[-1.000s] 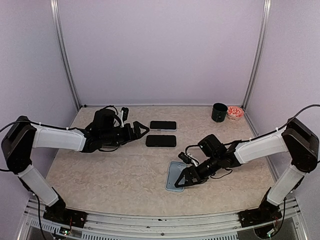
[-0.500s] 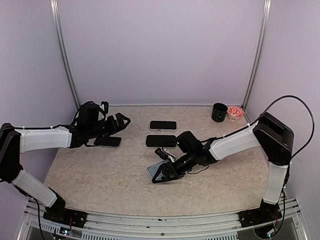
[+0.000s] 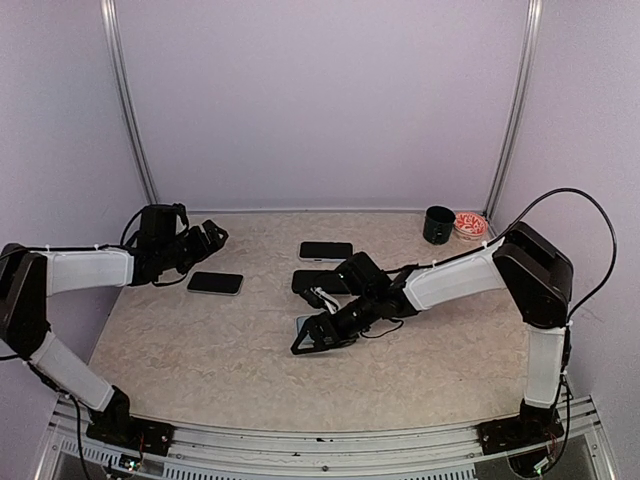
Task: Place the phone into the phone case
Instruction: Rotate the phone case at the center of the board, then move the phone to the center of the board.
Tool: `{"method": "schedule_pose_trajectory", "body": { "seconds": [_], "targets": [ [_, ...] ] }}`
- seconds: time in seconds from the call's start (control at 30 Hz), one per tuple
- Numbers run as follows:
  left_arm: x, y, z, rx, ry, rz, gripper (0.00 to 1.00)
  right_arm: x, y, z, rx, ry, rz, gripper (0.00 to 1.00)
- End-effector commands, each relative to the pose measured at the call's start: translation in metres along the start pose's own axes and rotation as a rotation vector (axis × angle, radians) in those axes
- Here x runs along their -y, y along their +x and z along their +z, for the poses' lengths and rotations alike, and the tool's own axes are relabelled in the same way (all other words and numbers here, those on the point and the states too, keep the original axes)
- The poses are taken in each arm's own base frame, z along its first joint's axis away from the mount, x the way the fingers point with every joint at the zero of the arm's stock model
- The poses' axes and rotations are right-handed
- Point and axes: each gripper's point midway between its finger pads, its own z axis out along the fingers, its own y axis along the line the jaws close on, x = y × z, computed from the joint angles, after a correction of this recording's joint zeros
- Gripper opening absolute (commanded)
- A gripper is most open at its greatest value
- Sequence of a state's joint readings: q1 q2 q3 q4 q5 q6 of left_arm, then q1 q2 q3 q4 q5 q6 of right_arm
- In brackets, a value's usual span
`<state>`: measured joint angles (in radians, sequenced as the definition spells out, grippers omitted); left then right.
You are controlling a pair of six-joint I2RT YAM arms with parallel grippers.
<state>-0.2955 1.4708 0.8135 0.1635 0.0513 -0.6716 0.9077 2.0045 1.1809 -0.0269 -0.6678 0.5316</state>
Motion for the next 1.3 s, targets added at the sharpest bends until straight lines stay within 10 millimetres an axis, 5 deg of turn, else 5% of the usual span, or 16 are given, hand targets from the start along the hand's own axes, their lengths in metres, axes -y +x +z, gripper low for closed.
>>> {"method": "schedule_pose_trajectory", "body": {
  "seconds": [0.0,0.47,0.73,1.27],
  "targets": [
    [-0.019,-0.021,0.013,0.04,-0.056,-0.009,0.99,-0.024,-0.011,-0.012,0.02,-0.024,-0.055,1.0],
    [-0.09,-0.027,0.041,0.014,-0.219,-0.087,0.99,-0.063,-0.094,-0.034,0.158,0.019,-0.112,0.99],
    [-0.113,-0.017,0.047,-0.016,-0.287,-0.102,0.99,-0.05,-0.133,-0.032,0.223,0.053,-0.084,1.0],
    [-0.127,0.012,0.071,-0.108,-0.286,-0.112,0.99,-0.012,-0.152,-0.029,0.249,0.076,-0.025,0.99]
  ]
}}
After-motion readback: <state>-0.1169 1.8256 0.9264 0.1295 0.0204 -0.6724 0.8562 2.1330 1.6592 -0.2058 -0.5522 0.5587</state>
